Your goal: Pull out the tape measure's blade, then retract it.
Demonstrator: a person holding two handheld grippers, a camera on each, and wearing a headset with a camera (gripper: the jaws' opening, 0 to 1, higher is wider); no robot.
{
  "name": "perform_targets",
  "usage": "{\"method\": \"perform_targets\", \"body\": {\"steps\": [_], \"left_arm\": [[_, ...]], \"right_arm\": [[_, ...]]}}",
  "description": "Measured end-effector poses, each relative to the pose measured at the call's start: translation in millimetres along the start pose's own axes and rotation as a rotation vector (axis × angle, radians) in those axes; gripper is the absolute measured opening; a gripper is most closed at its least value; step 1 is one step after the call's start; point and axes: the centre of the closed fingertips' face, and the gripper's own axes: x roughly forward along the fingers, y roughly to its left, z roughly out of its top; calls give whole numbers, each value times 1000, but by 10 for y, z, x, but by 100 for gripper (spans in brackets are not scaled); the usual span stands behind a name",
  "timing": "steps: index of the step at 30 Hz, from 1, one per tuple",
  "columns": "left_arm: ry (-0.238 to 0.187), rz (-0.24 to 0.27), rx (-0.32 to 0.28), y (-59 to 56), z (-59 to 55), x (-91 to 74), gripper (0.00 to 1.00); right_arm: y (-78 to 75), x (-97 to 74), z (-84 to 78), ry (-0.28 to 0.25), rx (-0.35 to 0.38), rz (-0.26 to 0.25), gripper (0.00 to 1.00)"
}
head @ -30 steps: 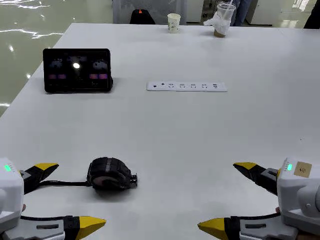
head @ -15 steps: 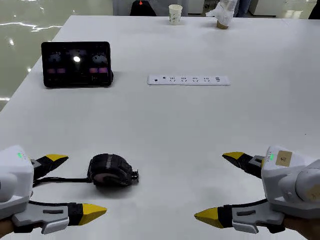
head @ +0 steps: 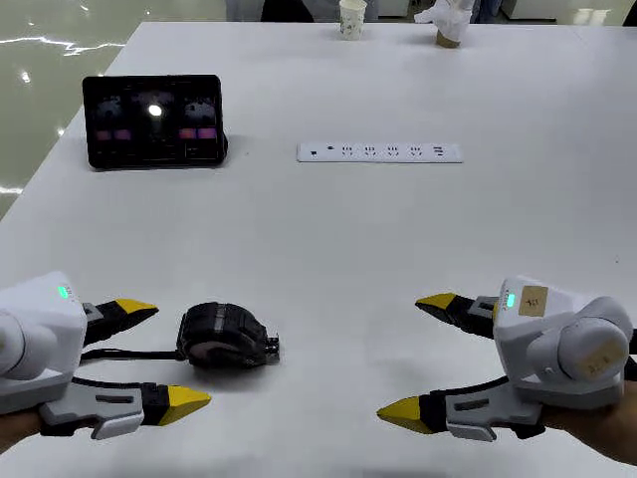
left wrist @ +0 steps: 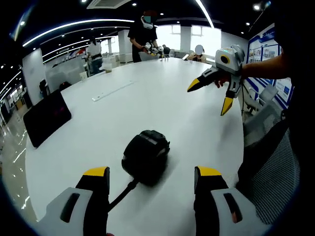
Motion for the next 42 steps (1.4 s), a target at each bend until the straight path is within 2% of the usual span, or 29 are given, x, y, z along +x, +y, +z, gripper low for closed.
{"method": "perform_targets", "body": {"steps": [5, 14, 20, 24, 32, 42], "left_arm": [[15, -19, 15, 34, 0, 40, 60], [44, -67, 94, 63, 15, 125, 48], [69, -90, 148, 96, 13, 181, 44], [99, -107, 187, 115, -15, 209, 43], [146, -135, 239, 154, -70, 266, 40], [169, -167, 278, 190, -53, 318, 37]], "right_arm": [[10, 89, 11, 9, -41, 33, 66], [24, 256, 86, 8, -144, 93, 55], [42, 388, 143, 9, -194, 126, 47], [64, 488, 177, 18, -257, 151, 41], [107, 703, 244, 31, -310, 198, 34], [139, 954, 272, 57, -338, 254, 29]]}}
